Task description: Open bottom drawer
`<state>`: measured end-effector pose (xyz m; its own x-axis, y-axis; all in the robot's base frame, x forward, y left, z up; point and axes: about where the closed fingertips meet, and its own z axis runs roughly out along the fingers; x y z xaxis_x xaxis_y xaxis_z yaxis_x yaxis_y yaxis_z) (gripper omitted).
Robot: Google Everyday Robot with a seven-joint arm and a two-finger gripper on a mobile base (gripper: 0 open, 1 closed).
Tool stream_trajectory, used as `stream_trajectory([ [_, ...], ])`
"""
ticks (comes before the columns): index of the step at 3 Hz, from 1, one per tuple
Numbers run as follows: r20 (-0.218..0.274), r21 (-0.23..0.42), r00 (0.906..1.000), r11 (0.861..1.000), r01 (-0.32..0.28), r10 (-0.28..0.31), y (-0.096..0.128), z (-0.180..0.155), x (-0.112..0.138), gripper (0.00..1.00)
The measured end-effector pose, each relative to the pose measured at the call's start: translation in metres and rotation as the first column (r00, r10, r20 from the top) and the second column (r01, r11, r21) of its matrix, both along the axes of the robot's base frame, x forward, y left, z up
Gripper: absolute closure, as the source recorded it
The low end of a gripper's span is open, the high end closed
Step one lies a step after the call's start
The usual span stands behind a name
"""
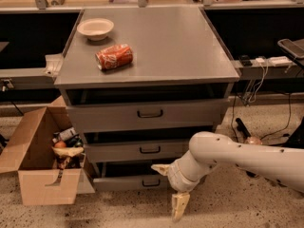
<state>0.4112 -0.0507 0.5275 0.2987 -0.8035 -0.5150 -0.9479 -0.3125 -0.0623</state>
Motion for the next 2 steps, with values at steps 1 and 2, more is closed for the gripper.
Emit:
stream_trajectory([
  [1,0.000,0.000,1.0000,1.000,0.000,0.000,0.000,0.000,0.000,0.00],
  [2,-0.007,-0.042,0.9993,0.998,0.036,-0.036,-0.009,-0.020,0.003,0.00],
])
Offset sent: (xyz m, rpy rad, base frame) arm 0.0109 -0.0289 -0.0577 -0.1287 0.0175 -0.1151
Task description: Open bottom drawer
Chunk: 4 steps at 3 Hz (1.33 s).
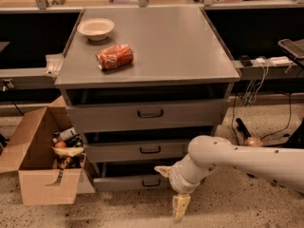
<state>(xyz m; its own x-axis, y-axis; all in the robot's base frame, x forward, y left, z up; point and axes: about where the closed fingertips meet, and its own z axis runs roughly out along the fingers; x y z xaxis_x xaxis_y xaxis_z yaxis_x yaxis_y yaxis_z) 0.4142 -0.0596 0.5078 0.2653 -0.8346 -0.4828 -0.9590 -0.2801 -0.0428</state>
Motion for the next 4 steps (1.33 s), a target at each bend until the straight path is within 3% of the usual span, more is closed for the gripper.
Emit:
stream_trajectory([
  [2,0.036,-0.056,0.9935,0.992,0.110,-0.109,-0.051,-0.069,0.013,0.00],
  [3,0.015,-0.059,0.9899,0.988,0.142,-0.141,-0.065,-0.110,0.021,0.00],
  [4,0.023,-0.075,0.9884,0.986,0.151,-0.150,-0.067,-0.124,0.028,0.00],
])
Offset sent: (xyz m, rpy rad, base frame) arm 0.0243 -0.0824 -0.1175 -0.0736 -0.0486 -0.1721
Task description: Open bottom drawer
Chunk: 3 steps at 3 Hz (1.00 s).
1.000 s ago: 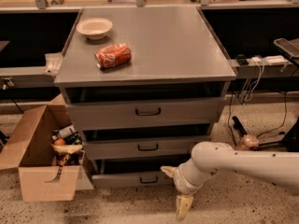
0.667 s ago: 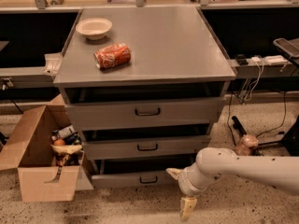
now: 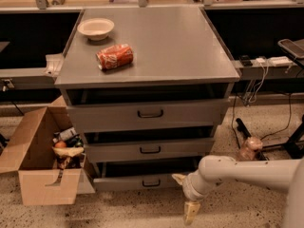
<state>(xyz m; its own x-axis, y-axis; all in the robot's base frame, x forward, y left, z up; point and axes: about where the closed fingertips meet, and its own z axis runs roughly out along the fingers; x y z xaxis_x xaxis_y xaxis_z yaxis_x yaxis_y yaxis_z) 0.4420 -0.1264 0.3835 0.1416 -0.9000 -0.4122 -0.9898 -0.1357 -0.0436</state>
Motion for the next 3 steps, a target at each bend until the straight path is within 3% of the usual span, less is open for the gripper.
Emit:
stream_trajectory([
  [1,0.019,-0.035,0.9997,0.999,0.014,-0.014,-0.005,-0.026,0.015,0.00],
  [3,0.004,-0.060,0.9999,0.998,-0.013,0.013,-0.016,-0.110,0.059,0.00],
])
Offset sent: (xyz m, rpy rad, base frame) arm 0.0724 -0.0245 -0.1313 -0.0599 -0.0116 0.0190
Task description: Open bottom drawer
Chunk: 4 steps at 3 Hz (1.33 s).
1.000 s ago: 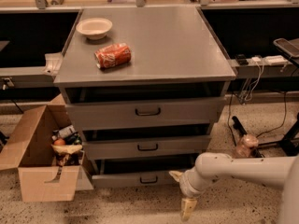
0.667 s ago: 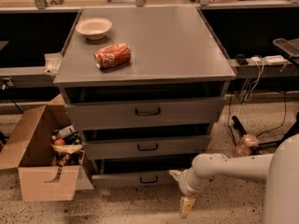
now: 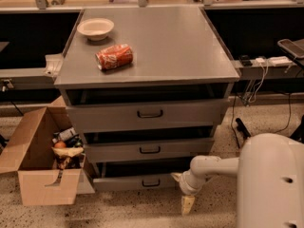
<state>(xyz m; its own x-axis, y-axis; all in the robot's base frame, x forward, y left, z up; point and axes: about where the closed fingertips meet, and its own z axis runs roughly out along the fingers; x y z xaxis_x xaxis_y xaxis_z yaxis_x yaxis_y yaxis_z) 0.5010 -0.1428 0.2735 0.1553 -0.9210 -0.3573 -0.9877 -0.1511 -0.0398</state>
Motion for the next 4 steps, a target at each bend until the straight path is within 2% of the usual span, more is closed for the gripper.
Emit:
stream_trajectory([
  [2,-0.003,-0.006,0.9993,0.999,0.038,-0.038,-0.005,-0.059,0.047,0.00],
  [4,-0.006,-0.028,0.9958,0.995,0.091,-0.092,-0.011,-0.089,0.078,0.00],
])
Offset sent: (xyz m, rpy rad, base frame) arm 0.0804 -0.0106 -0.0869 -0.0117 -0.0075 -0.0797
